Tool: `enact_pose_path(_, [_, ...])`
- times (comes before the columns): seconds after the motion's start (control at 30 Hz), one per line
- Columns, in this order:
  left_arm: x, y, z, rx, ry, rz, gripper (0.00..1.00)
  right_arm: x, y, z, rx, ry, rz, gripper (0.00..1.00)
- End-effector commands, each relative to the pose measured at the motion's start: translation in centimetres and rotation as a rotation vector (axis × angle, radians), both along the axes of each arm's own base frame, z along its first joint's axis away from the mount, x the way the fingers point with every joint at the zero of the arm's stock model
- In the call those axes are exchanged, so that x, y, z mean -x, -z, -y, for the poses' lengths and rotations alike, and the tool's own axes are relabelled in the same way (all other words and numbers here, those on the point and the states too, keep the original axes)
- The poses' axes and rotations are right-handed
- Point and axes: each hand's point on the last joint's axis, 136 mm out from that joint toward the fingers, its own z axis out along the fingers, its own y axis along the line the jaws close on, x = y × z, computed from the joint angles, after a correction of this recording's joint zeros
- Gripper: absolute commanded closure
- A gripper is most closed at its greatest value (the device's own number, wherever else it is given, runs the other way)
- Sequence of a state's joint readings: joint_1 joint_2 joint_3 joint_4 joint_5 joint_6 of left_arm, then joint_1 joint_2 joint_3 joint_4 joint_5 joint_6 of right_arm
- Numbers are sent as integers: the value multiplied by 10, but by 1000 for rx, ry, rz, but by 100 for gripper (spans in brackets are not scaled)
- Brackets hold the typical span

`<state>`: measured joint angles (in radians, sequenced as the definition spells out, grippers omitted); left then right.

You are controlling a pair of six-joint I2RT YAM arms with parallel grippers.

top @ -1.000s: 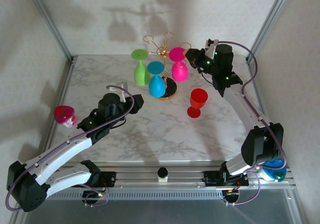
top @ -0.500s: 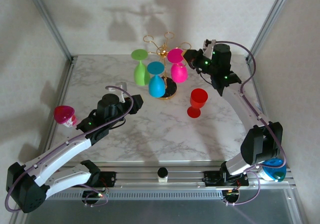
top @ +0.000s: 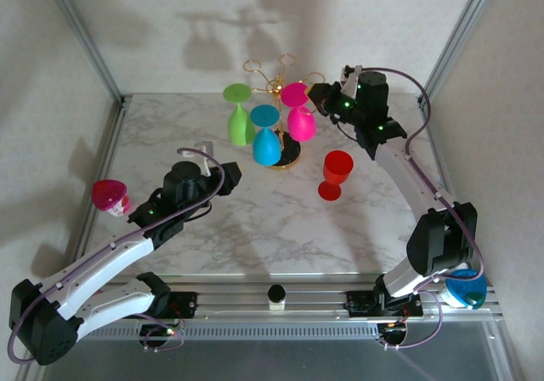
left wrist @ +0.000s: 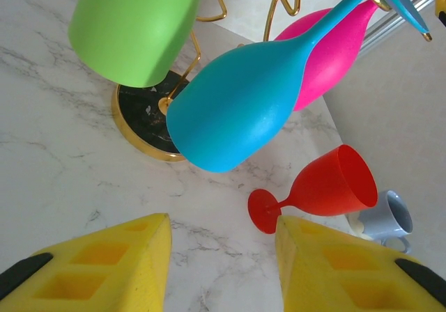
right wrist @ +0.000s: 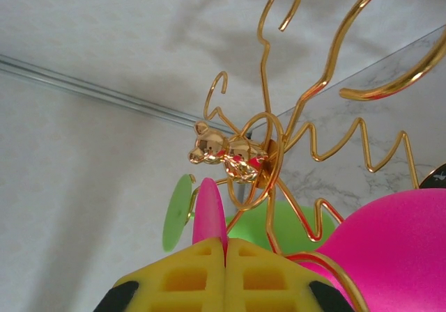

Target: Take the wine glass off the wine glass rack

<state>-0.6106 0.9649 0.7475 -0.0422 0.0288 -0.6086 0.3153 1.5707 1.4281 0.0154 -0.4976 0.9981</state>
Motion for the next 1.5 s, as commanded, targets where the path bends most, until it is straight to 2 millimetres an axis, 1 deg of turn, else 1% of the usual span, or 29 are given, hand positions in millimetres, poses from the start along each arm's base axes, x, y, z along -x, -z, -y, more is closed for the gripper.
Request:
enact_pose_path(0.0, [-1, -4, -8, 5, -25, 23, 56, 2, -15, -7, 5, -20, 48, 100])
enact_pose_path(0.37, [1, -6, -11, 9, -30, 29, 56, 18, -15, -10, 21, -44, 47, 100])
enact_pose_path(0.73, [2, -6, -11, 15, -29, 27, 56, 34, -16, -7, 5, -48, 45, 100])
enact_pose_path(0.83, [1, -7, -16, -2, -50, 33, 56, 39, -15, -8, -12, -58, 36, 100])
enact_pose_path(1.0, [3, -11, -19, -6, -53, 41, 56, 48, -12, -8, -16, -70, 26, 100])
enact_pose_path(1.2, [3, -11, -21, -14, -56, 39, 55, 62, -9, -6, -10, -80, 21, 100])
enact_pose_path(1.33, [3, -12, -22, -25, -57, 38, 55, 75, -9, -5, 4, -92, 30, 100])
enact_pose_path(1.4, [3, -12, -24, -34, -63, 33, 52, 83, -9, -5, 11, -96, 31, 100])
enact_pose_path(1.47, [3, -11, -24, -42, -62, 28, 52, 91, -8, -5, 13, -104, 30, 100])
